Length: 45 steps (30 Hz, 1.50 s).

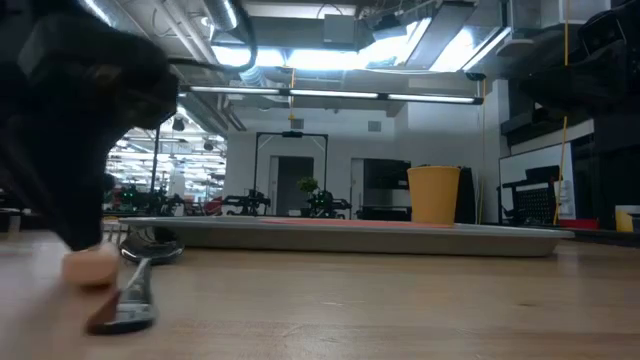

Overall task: Pick and place plate/cup/fork/spoon on tray
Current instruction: Move the fork on the table, then put the fork on the serving tray

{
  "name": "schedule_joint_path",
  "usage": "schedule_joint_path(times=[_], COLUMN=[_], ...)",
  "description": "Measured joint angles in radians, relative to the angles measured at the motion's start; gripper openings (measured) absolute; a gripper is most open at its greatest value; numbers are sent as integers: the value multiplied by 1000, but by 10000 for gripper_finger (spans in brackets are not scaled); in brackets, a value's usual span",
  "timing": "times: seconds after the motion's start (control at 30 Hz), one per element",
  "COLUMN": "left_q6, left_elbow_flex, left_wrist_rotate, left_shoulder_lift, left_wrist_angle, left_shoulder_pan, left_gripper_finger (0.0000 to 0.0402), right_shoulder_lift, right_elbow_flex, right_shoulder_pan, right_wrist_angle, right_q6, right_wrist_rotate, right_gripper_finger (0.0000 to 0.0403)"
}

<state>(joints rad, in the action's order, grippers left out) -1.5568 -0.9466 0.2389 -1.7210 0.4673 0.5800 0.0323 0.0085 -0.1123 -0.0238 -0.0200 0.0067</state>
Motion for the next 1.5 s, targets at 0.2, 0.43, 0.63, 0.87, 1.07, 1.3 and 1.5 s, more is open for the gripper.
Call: schedule_joint_path(times=[0.2,0.43,0.63,0.87,1.07,1.3,1.5], left_q6=[49,44,43,42,73,106,174], left_elbow_flex=[0,0,0,0,0,0,0], left_wrist_rotate=[-3,-97,-123,-110,-103,-136,-106], left_shoulder_lift=[0,0,0,0,0,0,0], left_wrist_angle=[-80,-80,-101,-167,-175,-181,-181], left_shoulder_pan=[-1,23,60,72,66,44,44], left_gripper_finger=[39,39,39,39,39,39,39], right_shoulder_lift=[0,0,0,0,0,0,0], right_elbow_flex=[0,0,0,0,0,0,0], right_shoulder_pan=[0,0,0,0,0,0,0], right_wrist_angle=[0,0,0,0,0,0,0], right_q6=[73,94,96,94,223,292,253], right_wrist_rotate=[0,-1,-1,-1,1,0,-1], right_gripper_finger=[99,99,99,99,99,99,99])
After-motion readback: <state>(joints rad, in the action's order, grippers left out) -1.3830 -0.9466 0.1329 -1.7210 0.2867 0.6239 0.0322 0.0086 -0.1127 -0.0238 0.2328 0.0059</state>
